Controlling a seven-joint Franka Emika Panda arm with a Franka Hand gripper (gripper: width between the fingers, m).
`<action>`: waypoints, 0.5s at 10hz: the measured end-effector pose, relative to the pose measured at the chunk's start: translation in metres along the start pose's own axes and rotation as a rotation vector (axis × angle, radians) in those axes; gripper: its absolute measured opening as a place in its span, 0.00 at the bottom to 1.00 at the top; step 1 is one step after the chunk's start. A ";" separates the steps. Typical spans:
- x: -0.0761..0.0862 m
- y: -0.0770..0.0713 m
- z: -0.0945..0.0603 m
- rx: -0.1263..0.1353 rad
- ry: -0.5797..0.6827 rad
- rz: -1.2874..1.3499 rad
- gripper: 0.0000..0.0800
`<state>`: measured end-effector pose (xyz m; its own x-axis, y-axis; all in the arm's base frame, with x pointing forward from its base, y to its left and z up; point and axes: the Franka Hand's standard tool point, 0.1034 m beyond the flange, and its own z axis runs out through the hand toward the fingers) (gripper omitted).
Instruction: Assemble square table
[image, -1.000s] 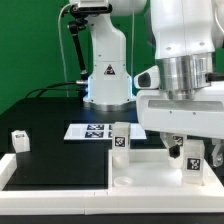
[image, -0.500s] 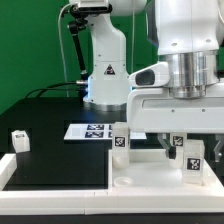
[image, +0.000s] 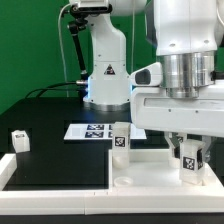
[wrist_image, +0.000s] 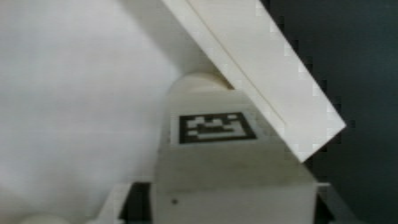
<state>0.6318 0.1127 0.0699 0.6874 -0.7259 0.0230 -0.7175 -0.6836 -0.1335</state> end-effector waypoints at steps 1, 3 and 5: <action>0.000 0.002 0.000 -0.003 -0.012 0.203 0.36; -0.002 0.002 0.000 0.018 -0.062 0.680 0.36; -0.003 0.001 0.000 0.025 -0.084 0.903 0.36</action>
Offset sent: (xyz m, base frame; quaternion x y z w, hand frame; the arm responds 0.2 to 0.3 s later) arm 0.0324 0.0206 0.0132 0.1444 -0.0872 0.3590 0.9180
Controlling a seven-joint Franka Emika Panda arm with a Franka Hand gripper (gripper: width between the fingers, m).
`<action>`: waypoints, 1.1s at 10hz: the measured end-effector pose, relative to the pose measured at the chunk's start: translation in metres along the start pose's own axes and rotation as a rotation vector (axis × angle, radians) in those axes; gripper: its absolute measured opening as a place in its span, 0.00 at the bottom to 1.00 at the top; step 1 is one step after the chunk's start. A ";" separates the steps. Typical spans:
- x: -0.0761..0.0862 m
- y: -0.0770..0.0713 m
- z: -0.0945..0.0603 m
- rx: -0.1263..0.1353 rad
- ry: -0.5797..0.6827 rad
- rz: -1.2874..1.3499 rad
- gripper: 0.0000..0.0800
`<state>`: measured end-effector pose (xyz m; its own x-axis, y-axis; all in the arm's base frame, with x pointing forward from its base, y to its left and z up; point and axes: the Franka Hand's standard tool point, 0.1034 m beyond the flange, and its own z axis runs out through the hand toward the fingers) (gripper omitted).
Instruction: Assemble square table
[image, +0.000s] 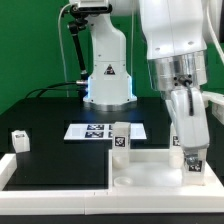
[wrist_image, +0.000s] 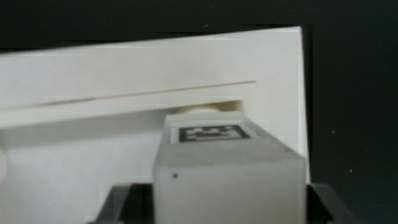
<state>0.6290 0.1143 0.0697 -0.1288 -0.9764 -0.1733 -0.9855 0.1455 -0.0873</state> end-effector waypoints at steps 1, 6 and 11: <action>0.000 0.000 0.000 0.000 -0.001 0.031 0.36; -0.009 0.009 0.004 -0.052 0.075 -0.349 0.73; -0.008 0.009 0.004 -0.073 0.075 -0.800 0.81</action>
Offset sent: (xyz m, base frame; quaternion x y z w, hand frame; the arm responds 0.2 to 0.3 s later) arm 0.0000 0.0000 0.0000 0.0000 0.0000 -0.0650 0.9979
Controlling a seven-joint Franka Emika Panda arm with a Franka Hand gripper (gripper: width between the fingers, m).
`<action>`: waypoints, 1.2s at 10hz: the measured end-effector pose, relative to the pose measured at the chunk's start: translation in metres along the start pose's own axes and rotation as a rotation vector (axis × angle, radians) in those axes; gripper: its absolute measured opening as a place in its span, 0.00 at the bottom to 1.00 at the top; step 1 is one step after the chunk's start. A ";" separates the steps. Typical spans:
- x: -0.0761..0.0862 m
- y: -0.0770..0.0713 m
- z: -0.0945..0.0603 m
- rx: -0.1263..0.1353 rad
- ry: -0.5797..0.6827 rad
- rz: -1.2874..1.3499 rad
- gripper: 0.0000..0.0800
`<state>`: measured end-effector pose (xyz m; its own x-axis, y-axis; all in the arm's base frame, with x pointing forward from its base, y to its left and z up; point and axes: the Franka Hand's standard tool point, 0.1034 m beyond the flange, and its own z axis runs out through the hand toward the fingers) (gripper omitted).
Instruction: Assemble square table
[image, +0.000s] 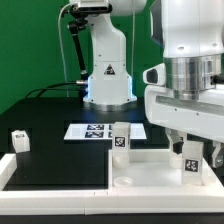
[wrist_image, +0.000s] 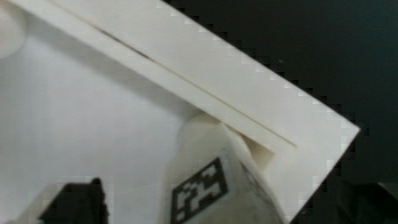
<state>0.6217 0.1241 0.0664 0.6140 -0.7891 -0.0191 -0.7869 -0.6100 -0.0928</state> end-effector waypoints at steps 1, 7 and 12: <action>0.002 -0.002 -0.002 -0.009 0.021 -0.223 0.81; 0.005 -0.004 -0.002 -0.003 0.040 -0.224 0.36; 0.014 0.004 -0.002 0.036 -0.047 0.355 0.36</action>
Offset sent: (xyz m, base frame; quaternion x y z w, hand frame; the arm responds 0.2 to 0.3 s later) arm 0.0000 0.0000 0.0000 0.0000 0.0000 0.0650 0.9979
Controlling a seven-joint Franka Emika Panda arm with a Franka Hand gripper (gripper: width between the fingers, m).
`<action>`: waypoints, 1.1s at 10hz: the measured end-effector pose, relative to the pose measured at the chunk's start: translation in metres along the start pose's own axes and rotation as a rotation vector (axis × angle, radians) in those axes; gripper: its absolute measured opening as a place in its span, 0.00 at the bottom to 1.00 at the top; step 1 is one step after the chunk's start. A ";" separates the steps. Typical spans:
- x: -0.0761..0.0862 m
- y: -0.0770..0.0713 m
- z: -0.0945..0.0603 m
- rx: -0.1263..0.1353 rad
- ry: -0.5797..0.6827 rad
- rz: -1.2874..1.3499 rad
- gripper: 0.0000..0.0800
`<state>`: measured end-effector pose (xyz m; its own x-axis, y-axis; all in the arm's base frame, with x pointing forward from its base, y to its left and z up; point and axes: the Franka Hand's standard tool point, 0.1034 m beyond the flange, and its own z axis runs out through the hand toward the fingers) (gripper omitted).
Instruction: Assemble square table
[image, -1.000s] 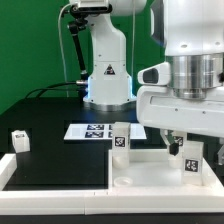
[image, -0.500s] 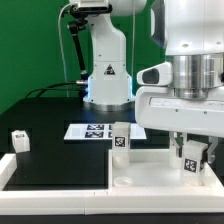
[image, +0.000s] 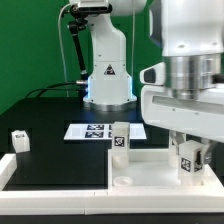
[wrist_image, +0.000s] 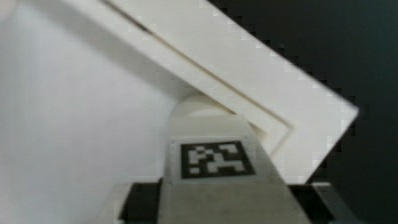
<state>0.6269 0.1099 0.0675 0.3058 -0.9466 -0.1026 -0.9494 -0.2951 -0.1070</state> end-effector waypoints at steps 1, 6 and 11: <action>0.000 0.000 0.000 0.006 -0.025 0.122 0.36; -0.004 -0.006 0.001 0.012 -0.068 0.609 0.36; -0.011 -0.008 0.002 0.015 -0.063 0.565 0.57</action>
Offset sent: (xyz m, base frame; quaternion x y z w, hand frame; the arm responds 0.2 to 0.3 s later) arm 0.0189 0.0065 0.0109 0.0609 -0.0179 0.2223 0.9729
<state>0.6310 0.1226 0.0670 -0.2456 -0.9470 -0.2072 -0.9657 0.2575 -0.0322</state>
